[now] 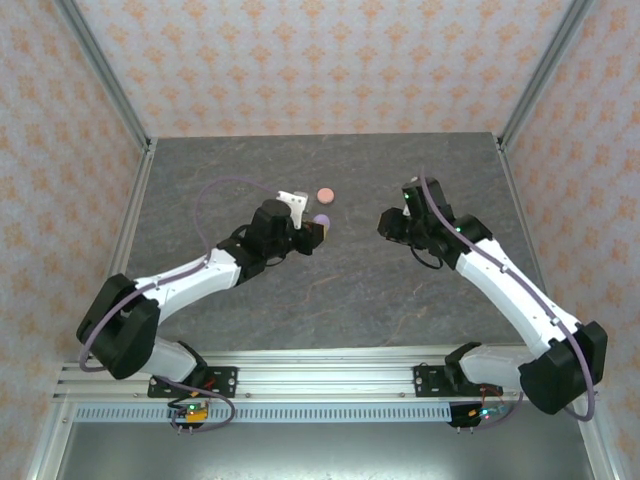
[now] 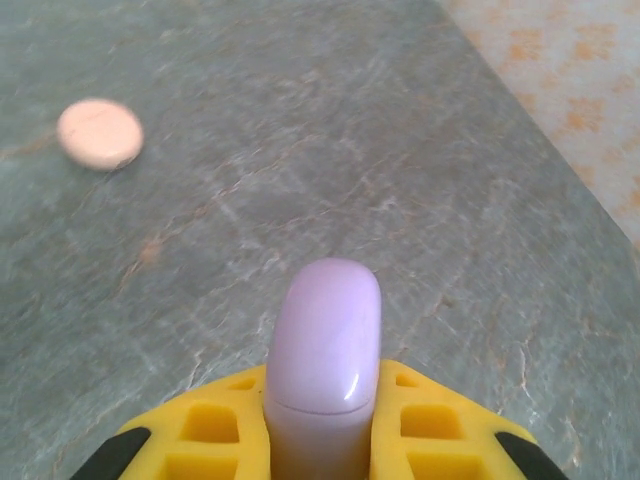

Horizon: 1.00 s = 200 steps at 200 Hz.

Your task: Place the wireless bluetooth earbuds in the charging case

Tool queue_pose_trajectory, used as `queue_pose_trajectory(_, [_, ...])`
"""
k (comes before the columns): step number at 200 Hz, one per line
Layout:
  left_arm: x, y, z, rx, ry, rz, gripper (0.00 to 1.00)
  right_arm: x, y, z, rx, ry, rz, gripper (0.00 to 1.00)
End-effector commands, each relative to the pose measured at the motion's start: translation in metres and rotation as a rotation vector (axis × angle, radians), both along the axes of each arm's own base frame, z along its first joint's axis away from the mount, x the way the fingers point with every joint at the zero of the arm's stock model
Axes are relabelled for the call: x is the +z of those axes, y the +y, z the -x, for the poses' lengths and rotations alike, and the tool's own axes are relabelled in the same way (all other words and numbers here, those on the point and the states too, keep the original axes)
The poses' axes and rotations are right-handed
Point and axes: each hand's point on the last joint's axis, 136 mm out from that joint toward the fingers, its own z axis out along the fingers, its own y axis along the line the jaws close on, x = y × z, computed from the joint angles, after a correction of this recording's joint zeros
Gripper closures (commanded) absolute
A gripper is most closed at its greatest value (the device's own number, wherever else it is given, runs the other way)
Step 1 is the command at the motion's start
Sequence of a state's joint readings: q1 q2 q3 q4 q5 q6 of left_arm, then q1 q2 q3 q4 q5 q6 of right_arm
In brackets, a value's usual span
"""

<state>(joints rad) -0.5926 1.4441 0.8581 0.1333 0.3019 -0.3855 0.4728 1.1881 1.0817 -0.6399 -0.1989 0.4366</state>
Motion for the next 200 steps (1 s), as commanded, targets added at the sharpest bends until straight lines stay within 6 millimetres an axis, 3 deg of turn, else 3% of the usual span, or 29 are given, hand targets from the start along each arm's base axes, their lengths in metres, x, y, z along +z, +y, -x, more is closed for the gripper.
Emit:
queue_pose_trajectory(1, [-0.007,0.007,-0.013,0.101,0.126,0.061,0.9,0.001,-0.019,0.005,-0.081,-0.022,0.005,0.69])
queue_pose_trajectory(39, [-0.04,0.012,-0.03,0.171,0.27,0.035,0.9,-0.007,-0.023,0.012,-0.078,-0.013,0.006,0.68])
queue_pose_trajectory(117, [-0.078,-0.005,-0.065,0.186,0.424,0.053,0.9,-0.02,-0.02,0.017,-0.062,0.017,-0.002,0.68])
queue_pose_trajectory(153, [-0.082,-0.01,-0.07,0.178,0.45,0.039,0.9,-0.022,-0.021,0.018,-0.06,0.02,0.005,0.68])
queue_pose_trajectory(159, [-0.097,-0.009,-0.07,0.184,0.479,0.017,0.9,-0.023,-0.021,0.018,-0.058,0.022,0.008,0.68])
queue_pose_trajectory(200, [-0.111,-0.01,-0.072,0.182,0.515,-0.004,0.9,-0.027,-0.02,0.017,-0.059,0.04,0.011,0.68])
